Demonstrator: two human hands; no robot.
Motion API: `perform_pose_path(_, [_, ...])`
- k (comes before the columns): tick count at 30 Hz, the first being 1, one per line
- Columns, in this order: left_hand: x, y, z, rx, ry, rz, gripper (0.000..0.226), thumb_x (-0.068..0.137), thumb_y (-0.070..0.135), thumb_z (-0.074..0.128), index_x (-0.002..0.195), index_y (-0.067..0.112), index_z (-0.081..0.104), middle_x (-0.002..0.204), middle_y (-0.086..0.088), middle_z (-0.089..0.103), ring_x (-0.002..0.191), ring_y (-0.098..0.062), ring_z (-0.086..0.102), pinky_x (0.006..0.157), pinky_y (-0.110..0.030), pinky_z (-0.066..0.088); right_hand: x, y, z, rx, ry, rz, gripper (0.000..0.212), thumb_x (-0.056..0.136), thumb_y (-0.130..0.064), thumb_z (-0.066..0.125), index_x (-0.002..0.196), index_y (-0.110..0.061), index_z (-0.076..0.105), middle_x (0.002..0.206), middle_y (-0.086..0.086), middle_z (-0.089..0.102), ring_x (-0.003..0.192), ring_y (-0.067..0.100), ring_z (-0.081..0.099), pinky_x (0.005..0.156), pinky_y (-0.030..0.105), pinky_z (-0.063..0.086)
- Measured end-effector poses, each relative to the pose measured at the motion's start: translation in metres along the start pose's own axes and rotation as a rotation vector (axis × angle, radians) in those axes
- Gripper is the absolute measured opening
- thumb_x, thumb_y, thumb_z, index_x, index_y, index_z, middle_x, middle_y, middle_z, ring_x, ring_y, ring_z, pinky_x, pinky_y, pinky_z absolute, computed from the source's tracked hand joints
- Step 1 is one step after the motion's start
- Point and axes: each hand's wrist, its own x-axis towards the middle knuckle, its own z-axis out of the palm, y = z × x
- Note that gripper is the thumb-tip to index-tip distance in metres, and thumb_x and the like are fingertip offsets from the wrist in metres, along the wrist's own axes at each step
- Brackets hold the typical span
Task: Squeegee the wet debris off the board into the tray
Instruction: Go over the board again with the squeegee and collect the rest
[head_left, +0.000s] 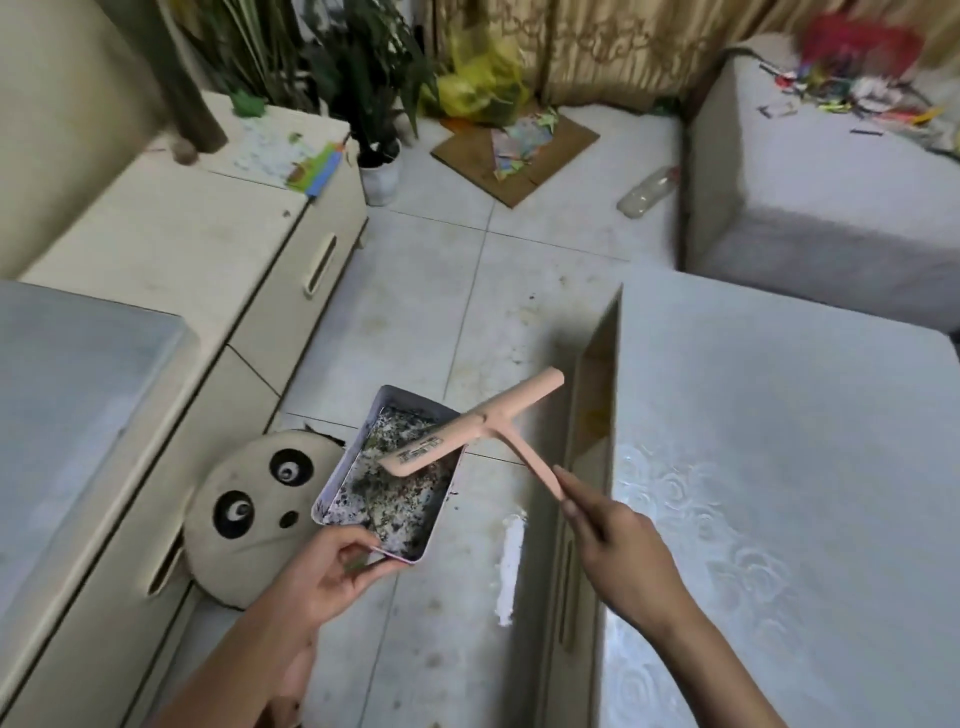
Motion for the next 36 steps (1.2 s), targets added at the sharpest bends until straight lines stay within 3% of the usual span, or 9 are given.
perform_pose_path(5, [-0.027,0.091,-0.049,0.087,0.041,0.045,0.024,0.086,-0.016,0.042,0.07,0.002,0.047,0.078,-0.015,0.052,0.079,-0.032,0.055,0.044,-0.047,0.055,0.031,-0.094,0.038,0.087,0.011,0.028,0.038,0.099,-0.031,0.043,0.136,-0.041,0.047,0.104,-0.008,0.07,0.104,0.026,0.061,0.081,0.034,0.046])
perform_pose_path(12, [-0.045,0.204,-0.127,0.055,0.083,0.056,0.024,0.085,-0.016,0.041,0.071,0.002,0.047,0.076,-0.015,0.048,0.073,-0.032,0.051,0.044,-0.048,0.055,0.07,-0.206,0.101,0.189,-0.003,0.019,0.037,0.099,-0.033,0.044,0.135,-0.037,0.05,0.075,-0.023,0.054,0.087,0.021,0.059,0.076,0.033,0.048])
perform_pose_path(16, [-0.038,0.26,-0.178,0.041,0.165,0.081,0.022,0.085,-0.018,0.04,0.075,0.001,0.048,0.075,-0.016,0.055,0.067,-0.032,0.058,0.04,-0.047,0.053,0.097,-0.256,0.142,0.203,-0.066,0.029,0.032,0.099,-0.037,0.041,0.127,-0.052,0.048,0.064,-0.025,0.055,0.076,0.01,0.054,0.069,0.022,0.045])
perform_pose_path(18, [-0.034,0.273,-0.191,0.024,0.219,0.098,0.022,0.086,-0.017,0.039,0.077,0.001,0.047,0.075,-0.016,0.054,0.068,-0.031,0.057,0.038,-0.047,0.052,0.099,-0.27,0.149,0.185,-0.092,0.024,0.026,0.099,-0.041,0.039,0.117,-0.058,0.047,0.068,-0.03,0.058,0.073,0.007,0.055,0.066,0.018,0.045])
perform_pose_path(23, [-0.013,0.322,-0.239,0.042,0.317,0.086,0.023,0.088,-0.017,0.039,0.08,0.003,0.045,0.083,-0.018,0.05,0.081,-0.034,0.054,0.041,-0.044,0.052,0.113,-0.312,0.194,0.153,-0.188,0.086,0.029,0.1,-0.039,0.039,0.121,-0.057,0.049,0.097,-0.017,0.068,0.093,0.017,0.061,0.083,0.034,0.05])
perform_pose_path(26, [-0.003,0.345,-0.255,0.046,0.328,0.101,0.02,0.089,-0.016,0.037,0.081,0.001,0.044,0.084,-0.019,0.053,0.09,-0.038,0.053,0.04,-0.039,0.053,0.123,-0.331,0.217,0.141,-0.221,0.084,0.029,0.1,-0.037,0.039,0.121,-0.052,0.052,0.084,-0.012,0.065,0.063,0.0,0.058,0.062,0.027,0.054])
perform_pose_path(28, [0.002,0.354,-0.26,0.043,0.333,0.12,0.019,0.09,-0.015,0.036,0.08,-0.001,0.044,0.077,-0.019,0.056,0.083,-0.037,0.054,0.035,-0.036,0.051,0.128,-0.34,0.224,0.116,-0.237,0.075,0.025,0.1,-0.035,0.038,0.117,-0.044,0.055,0.081,-0.008,0.066,0.062,0.002,0.057,0.057,0.027,0.052])
perform_pose_path(32, [0.018,0.366,-0.275,0.017,0.354,0.131,0.022,0.09,-0.014,0.035,0.075,-0.001,0.045,0.057,-0.017,0.059,0.07,-0.03,0.052,0.034,-0.034,0.05,0.137,-0.354,0.238,0.026,-0.24,0.052,0.023,0.1,-0.036,0.036,0.117,-0.042,0.051,0.089,0.0,0.068,0.079,0.023,0.058,0.067,0.035,0.05])
perform_pose_path(36, [0.032,0.371,-0.282,-0.014,0.368,0.131,0.025,0.093,-0.012,0.036,0.073,0.0,0.043,0.048,-0.014,0.06,0.057,-0.027,0.063,0.037,-0.032,0.052,0.145,-0.364,0.246,-0.001,-0.213,0.048,0.024,0.1,-0.033,0.035,0.116,-0.047,0.046,0.088,-0.002,0.066,0.079,0.023,0.055,0.071,0.037,0.049])
